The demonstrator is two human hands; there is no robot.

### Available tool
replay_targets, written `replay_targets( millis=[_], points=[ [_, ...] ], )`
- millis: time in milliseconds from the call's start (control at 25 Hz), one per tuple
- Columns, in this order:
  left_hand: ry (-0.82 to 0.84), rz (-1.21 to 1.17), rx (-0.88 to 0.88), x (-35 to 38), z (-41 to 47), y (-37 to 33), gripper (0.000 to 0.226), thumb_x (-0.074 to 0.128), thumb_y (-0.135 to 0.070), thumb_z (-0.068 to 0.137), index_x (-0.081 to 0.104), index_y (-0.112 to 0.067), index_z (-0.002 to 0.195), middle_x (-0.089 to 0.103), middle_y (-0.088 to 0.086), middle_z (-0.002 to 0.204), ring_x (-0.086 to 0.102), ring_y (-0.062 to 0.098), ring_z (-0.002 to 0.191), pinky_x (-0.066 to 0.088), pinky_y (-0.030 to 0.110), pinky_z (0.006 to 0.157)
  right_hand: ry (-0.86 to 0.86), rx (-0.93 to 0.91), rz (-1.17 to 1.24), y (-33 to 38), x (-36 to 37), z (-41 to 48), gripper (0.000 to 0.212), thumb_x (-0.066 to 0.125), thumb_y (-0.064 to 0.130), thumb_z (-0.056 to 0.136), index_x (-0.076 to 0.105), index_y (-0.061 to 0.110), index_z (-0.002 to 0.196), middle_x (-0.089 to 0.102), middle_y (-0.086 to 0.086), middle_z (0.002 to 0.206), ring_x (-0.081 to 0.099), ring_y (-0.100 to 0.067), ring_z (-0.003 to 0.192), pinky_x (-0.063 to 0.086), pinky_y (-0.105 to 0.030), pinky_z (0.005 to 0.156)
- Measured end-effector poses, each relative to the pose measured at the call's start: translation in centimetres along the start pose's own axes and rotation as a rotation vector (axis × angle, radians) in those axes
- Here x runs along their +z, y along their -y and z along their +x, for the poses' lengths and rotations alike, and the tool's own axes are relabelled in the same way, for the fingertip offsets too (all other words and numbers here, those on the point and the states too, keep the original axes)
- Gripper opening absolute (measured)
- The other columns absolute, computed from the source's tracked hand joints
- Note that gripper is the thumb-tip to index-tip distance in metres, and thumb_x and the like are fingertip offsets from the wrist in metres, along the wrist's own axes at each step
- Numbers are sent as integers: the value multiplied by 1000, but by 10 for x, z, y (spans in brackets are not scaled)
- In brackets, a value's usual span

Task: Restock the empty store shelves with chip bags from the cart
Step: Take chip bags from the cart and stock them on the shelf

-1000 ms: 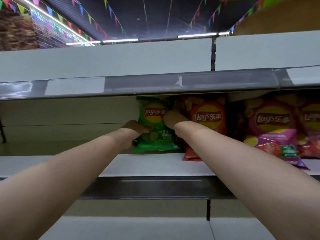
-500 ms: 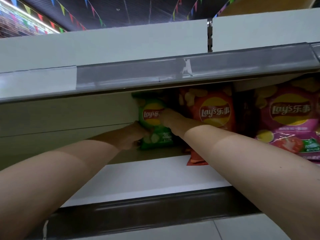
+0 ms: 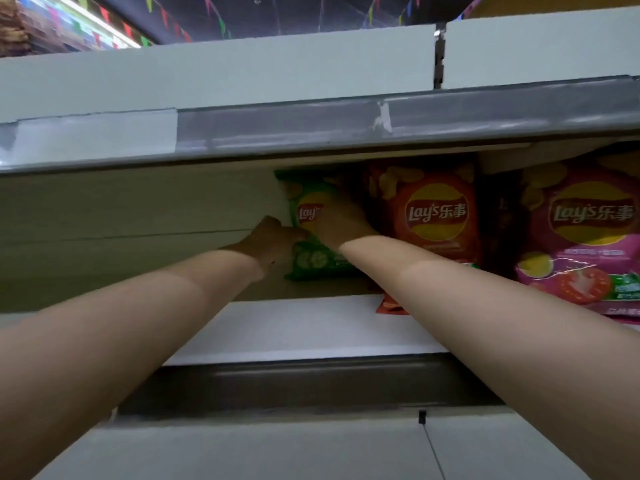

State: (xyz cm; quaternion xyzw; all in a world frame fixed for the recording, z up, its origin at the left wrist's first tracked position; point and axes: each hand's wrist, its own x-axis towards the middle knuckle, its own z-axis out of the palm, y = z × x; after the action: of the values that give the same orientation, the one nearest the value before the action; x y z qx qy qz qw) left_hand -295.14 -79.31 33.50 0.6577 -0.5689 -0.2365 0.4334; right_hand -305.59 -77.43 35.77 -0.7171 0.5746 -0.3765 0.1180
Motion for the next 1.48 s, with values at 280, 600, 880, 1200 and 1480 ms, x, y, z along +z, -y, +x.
replay_targets(
  millis=[280, 600, 880, 1200, 1480],
  points=[
    [-266, -228, -3, -50, -102, 31, 28, 63, -11, 87, 57, -11, 114, 61, 7, 109, 57, 20, 101, 46, 29, 88, 61, -115, 267, 39, 3, -62, 23, 43, 23, 97, 55, 10, 112, 56, -11, 109, 54, -27, 104, 41, -28, 75],
    [-566, -334, 74, -142, -223, 89, 20, 61, -2, 85, 58, -22, 83, 59, -3, 84, 55, 12, 80, 46, 27, 77, 394, -340, 736, 92, 41, -160, 19, 53, 13, 89, 61, 17, 72, 64, -1, 77, 64, -19, 82, 51, -37, 79],
    [-804, -399, -109, -242, -316, 181, 18, 57, 1, 86, 58, -18, 87, 59, -3, 84, 57, 10, 79, 47, 22, 69, 769, -404, 963, 194, 152, -245, 19, 52, 8, 91, 62, 15, 76, 65, -5, 82, 61, -16, 79, 48, -30, 75],
    [-1026, -437, -391, -345, -427, 307, 17, 56, 2, 86, 58, -15, 88, 60, 3, 85, 56, 14, 77, 45, 25, 66, 1081, -332, 1007, 306, 286, -368, 20, 52, 7, 91, 62, 15, 75, 64, -5, 81, 60, -17, 78, 49, -29, 76],
    [-1118, -519, -649, -365, -486, 404, 15, 54, 0, 87, 54, -14, 87, 55, 6, 85, 52, 15, 74, 43, 26, 65, 1201, -311, 714, 328, 409, -444, 19, 54, 11, 88, 60, 16, 70, 60, -7, 75, 56, -24, 76, 46, -38, 72]
  ],
)
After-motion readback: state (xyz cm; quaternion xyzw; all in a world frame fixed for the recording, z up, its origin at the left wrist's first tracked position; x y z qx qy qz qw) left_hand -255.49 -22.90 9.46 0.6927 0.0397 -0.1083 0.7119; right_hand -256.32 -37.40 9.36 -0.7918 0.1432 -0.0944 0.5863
